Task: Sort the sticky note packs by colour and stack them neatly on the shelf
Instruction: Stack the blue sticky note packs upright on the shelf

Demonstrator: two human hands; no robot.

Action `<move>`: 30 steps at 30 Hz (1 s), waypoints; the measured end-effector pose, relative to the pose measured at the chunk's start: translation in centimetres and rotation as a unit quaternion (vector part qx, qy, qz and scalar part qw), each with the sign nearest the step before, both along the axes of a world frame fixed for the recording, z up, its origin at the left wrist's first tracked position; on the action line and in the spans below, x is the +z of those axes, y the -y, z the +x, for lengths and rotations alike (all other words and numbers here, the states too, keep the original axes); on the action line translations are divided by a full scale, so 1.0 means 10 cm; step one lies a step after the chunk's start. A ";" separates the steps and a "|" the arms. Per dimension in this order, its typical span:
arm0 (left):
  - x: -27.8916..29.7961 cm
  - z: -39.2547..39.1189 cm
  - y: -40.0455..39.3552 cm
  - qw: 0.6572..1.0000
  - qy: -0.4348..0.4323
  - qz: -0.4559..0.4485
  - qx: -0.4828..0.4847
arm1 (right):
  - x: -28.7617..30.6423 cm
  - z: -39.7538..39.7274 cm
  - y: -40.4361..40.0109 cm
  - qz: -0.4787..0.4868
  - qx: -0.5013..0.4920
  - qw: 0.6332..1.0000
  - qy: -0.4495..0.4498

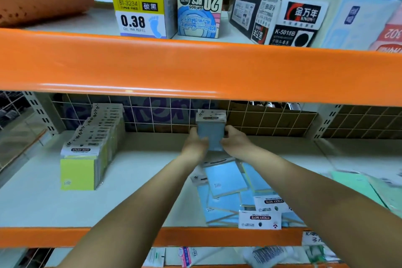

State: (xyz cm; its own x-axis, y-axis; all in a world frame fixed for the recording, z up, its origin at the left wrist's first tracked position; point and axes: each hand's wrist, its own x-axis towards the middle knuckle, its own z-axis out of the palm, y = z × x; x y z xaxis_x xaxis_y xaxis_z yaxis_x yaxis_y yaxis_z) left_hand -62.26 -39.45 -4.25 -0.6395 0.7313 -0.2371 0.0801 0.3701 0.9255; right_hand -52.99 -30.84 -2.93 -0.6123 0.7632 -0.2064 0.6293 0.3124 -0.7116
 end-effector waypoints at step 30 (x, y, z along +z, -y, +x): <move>-0.26 -0.12 0.15 0.994 0.033 -0.087 -0.057 | -0.04 0.06 -0.25 -0.008 0.026 0.997 0.076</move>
State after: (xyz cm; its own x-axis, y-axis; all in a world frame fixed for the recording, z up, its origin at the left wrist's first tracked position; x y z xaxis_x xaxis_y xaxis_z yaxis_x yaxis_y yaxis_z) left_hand -63.41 -40.99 -6.85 -0.5333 0.7433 -0.4040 0.0731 0.5163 0.8533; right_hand -52.37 -28.38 -3.34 -0.6125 0.7265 -0.3115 0.7130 0.3376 -0.6146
